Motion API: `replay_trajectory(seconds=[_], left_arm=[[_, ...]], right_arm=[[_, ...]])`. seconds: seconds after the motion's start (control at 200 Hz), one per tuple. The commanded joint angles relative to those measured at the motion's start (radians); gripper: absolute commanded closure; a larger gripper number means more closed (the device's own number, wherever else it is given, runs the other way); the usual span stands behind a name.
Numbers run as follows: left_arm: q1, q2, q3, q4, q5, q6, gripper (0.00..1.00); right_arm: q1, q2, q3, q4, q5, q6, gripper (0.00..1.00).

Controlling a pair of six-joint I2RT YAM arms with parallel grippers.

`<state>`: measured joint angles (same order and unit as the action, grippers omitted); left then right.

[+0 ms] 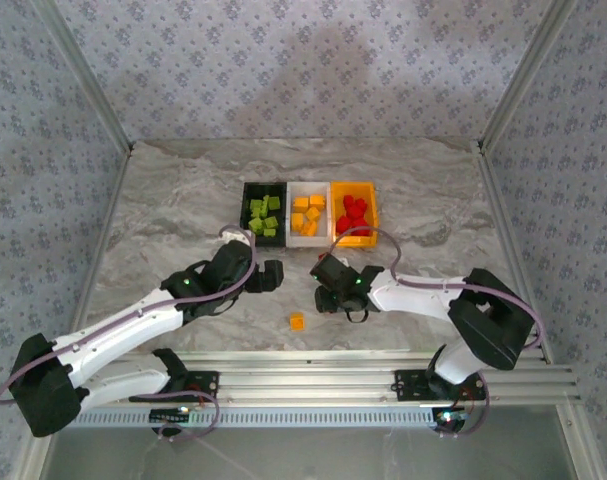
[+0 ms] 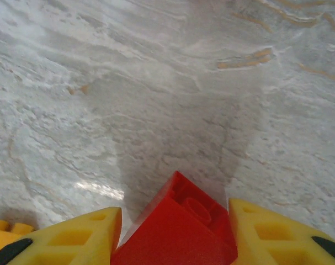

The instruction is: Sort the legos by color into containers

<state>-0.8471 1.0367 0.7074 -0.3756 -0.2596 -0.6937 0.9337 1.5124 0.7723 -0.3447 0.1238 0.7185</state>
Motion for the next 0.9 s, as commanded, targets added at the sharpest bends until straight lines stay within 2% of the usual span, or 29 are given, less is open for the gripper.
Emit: replay_trajectory(seconds=[0.0,0.19,0.38,0.545,0.77,0.84,0.895], left_arm=[[-0.003,-0.022,-0.009,-0.026,-0.023,-0.007,0.01],[-0.003,-0.050,-0.032,-0.032,-0.022,-0.014,0.01],[-0.003,-0.064,-0.047,-0.045,-0.012,-0.024,0.01],[-0.003,-0.069,-0.050,-0.055,-0.003,-0.027,0.01],[-0.003,-0.067,-0.059,-0.064,0.019,-0.025,0.01],[-0.003,-0.066,-0.064,-0.063,0.037,-0.019,0.01],[-0.003,-0.065,-0.067,-0.062,0.051,-0.017,0.01]], right_arm=[[-0.007,-0.064,-0.014,-0.066,0.034,0.002,0.70],[-0.066,-0.193,0.057,-0.149,0.039,-0.076,0.71],[-0.248,-0.192,0.227,-0.170,-0.007,-0.200,0.71],[-0.369,-0.028,0.387,-0.132,-0.011,-0.237,0.70],[-0.466,0.228,0.602,-0.126,0.021,-0.256,0.68],[-0.488,0.292,0.646,-0.123,0.012,-0.248,0.65],[-0.502,0.332,0.680,-0.121,-0.002,-0.248,0.59]])
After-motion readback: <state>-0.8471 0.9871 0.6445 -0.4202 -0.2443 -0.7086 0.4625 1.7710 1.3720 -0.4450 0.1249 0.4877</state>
